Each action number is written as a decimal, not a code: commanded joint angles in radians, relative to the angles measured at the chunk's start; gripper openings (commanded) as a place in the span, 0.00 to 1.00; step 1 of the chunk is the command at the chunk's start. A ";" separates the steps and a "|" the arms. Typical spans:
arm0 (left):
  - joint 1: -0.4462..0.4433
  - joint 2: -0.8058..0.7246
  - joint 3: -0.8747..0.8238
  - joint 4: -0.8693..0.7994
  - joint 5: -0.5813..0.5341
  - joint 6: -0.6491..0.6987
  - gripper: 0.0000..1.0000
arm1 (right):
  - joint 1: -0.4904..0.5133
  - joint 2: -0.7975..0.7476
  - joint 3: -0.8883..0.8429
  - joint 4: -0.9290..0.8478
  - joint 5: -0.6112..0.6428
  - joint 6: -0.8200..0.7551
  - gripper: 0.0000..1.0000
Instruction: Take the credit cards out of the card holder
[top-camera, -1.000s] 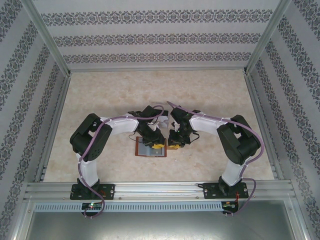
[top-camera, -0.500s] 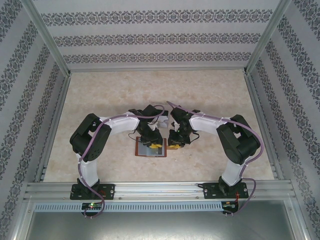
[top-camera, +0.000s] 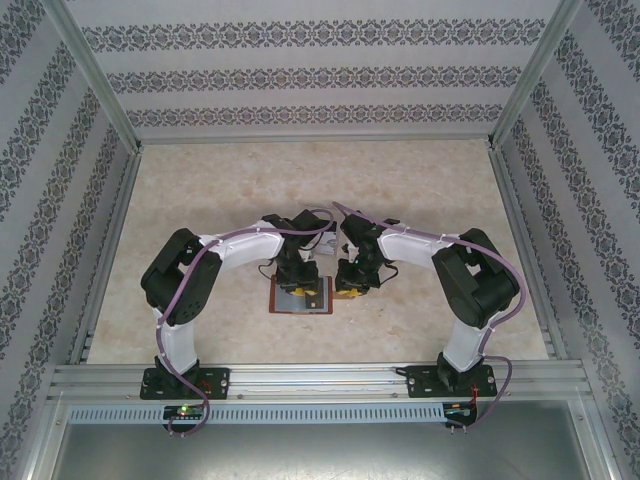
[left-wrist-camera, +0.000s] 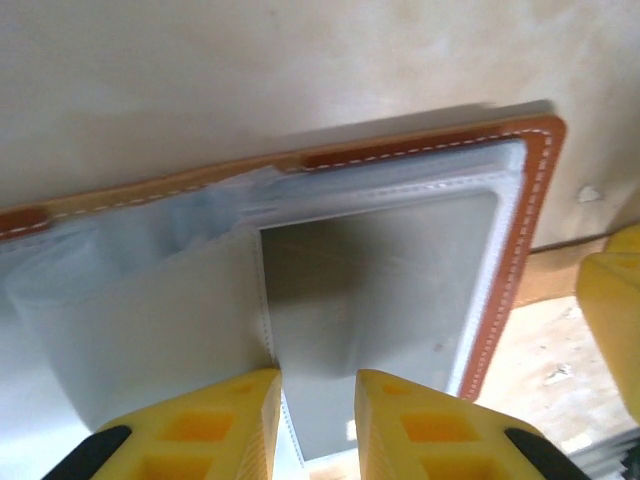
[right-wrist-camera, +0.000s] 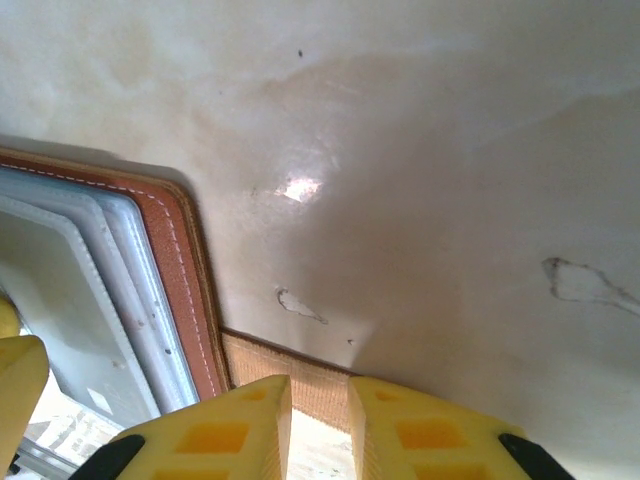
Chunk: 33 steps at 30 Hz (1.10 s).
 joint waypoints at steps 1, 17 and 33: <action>-0.012 -0.018 0.013 -0.116 -0.109 0.014 0.27 | 0.010 0.034 -0.005 -0.002 0.024 -0.029 0.25; -0.018 -0.052 0.068 -0.217 -0.213 0.017 0.32 | 0.009 0.048 0.001 0.002 0.018 -0.034 0.25; -0.018 -0.078 0.080 -0.276 -0.264 0.041 0.29 | 0.010 0.054 0.004 0.003 0.019 -0.033 0.25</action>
